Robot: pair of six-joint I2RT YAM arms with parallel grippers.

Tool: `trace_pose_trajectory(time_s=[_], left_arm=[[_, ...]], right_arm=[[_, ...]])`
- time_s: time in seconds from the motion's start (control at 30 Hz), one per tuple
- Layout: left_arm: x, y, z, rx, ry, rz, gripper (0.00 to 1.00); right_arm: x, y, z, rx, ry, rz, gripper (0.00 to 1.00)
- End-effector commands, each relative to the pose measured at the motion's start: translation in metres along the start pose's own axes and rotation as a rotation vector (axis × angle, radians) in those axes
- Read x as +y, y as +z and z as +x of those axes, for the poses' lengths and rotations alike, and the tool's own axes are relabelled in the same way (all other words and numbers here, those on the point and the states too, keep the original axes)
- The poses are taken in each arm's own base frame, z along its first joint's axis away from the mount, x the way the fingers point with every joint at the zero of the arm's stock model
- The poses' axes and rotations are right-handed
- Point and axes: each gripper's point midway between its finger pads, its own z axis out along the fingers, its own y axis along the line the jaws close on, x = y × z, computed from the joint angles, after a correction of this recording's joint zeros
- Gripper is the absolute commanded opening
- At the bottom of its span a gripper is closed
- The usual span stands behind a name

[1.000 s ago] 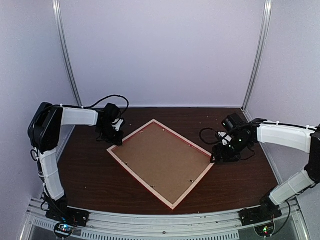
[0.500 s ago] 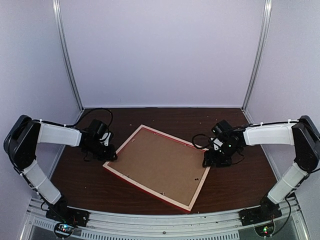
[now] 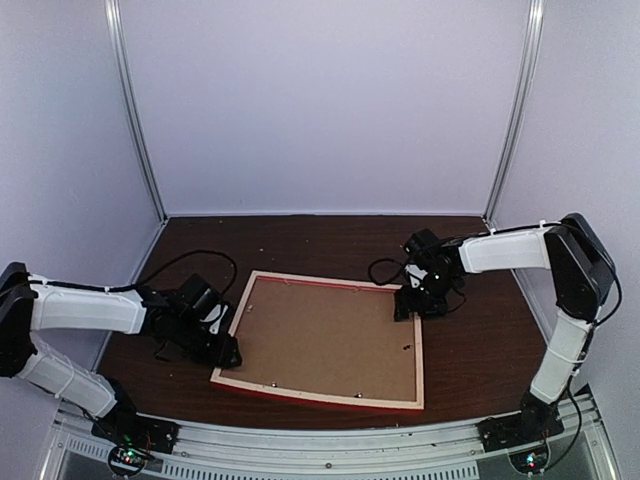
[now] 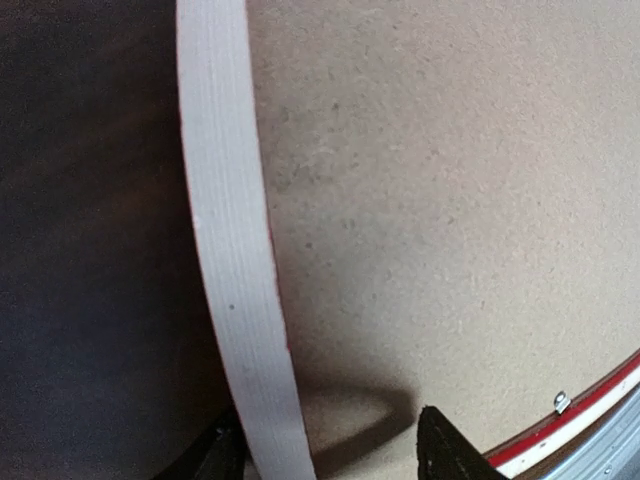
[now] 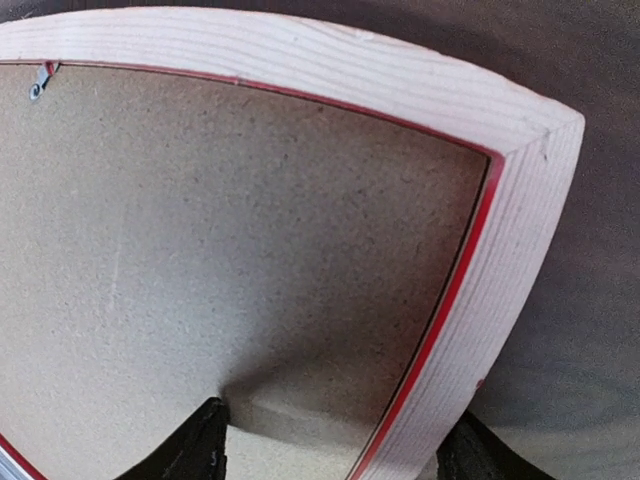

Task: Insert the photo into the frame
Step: Rotate the photo frame at the center of the board.

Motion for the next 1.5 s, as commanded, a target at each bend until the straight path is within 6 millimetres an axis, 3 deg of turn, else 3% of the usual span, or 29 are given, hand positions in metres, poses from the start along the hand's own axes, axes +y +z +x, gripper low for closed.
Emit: trace_pose_trajectory(time_s=[0.0, 0.1, 0.2, 0.33, 0.5, 0.7, 1.07, 1.27, 1.47], left_arm=[[0.010, -0.009, 0.027, 0.031, -0.064, -0.013, 0.63], [0.019, -0.020, 0.020, -0.023, -0.036, -0.066, 0.72], [0.033, -0.035, -0.002, -0.078, 0.024, -0.202, 0.83], [0.035, -0.044, -0.038, -0.115, 0.085, -0.267, 0.90], [0.028, -0.030, -0.080, -0.101, 0.119, -0.221, 0.88], [0.036, -0.006, -0.111, -0.017, 0.131, -0.200, 0.73], [0.028, 0.016, -0.109, 0.043, 0.114, -0.113, 0.47], [0.032, 0.021, -0.101, 0.041, 0.068, -0.114, 0.40], [0.034, 0.021, -0.095, 0.035, 0.040, -0.111, 0.36]], right_arm=[[-0.006, 0.011, -0.027, -0.014, -0.084, 0.032, 0.70], [-0.011, 0.006, -0.042, -0.025, -0.093, 0.032, 0.71], [-0.011, -0.009, -0.049, -0.059, -0.109, 0.035, 0.72], [-0.011, -0.024, -0.040, -0.076, -0.105, 0.024, 0.75], [-0.010, -0.032, -0.022, -0.083, -0.066, -0.023, 0.76], [-0.009, -0.031, 0.001, -0.062, -0.030, -0.065, 0.74], [0.002, -0.021, 0.040, -0.016, 0.033, -0.106, 0.70], [0.014, -0.014, 0.042, -0.026, 0.048, -0.112, 0.71], [0.010, -0.006, 0.044, -0.013, 0.052, -0.057, 0.68]])
